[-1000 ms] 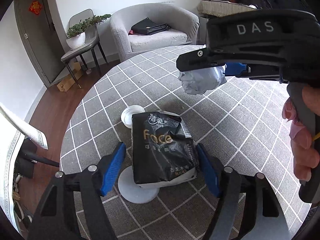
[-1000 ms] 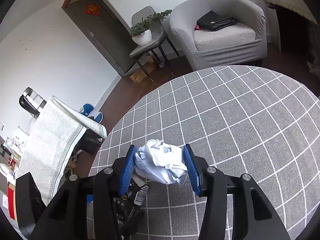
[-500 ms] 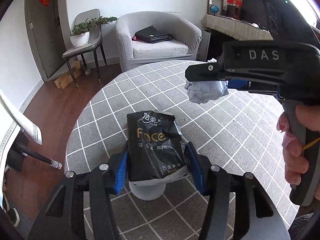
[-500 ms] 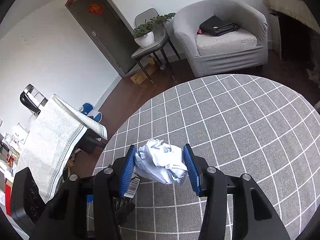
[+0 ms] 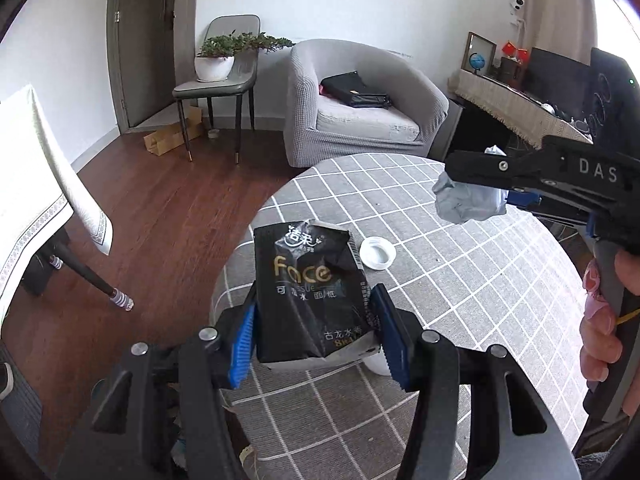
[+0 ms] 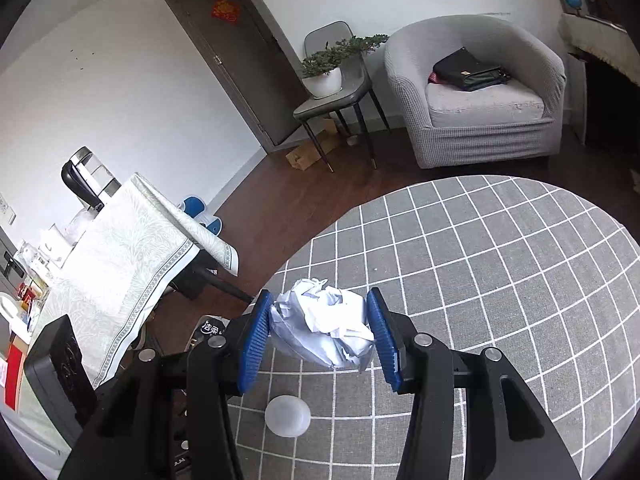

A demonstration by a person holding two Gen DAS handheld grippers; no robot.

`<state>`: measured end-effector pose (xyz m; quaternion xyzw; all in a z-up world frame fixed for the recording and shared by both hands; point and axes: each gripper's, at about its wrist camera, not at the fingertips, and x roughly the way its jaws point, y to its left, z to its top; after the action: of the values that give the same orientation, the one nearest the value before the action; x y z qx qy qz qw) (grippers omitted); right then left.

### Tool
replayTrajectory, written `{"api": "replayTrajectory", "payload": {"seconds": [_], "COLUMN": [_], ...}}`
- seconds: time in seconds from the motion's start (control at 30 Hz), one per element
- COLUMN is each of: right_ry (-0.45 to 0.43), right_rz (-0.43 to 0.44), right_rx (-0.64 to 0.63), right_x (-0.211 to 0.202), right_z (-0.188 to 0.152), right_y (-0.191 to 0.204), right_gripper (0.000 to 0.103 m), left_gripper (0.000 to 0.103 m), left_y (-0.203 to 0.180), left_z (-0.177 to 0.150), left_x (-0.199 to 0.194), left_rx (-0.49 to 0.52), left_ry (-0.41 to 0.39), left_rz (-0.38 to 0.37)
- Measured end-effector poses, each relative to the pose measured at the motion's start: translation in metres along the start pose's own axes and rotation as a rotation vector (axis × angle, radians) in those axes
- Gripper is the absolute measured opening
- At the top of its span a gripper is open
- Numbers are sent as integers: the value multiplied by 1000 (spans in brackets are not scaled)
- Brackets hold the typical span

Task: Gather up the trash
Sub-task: 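Carry the tissue pack in the left gripper while the right carries the paper toward the bin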

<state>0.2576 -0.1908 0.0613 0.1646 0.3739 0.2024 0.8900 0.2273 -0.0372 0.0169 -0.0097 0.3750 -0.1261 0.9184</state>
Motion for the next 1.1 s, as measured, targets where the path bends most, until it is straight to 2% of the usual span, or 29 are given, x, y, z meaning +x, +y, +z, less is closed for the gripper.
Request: {"api": "replayTrajectory", "payload": {"seconds": [0.63, 1.1], "right_ry": [43, 113], "right_rz": [82, 170], "right_rx": [-107, -214], "right_x": [19, 50], "right_z": [-11, -32], "right_y": [63, 125], "right_gripper": [49, 49], "left_gripper": [57, 57], "left_y": [62, 134], "left_z": [-21, -61], "left_x": [-26, -6], "left_rx": [-89, -177], "left_ry": [6, 105], "left_rz": [120, 212]}}
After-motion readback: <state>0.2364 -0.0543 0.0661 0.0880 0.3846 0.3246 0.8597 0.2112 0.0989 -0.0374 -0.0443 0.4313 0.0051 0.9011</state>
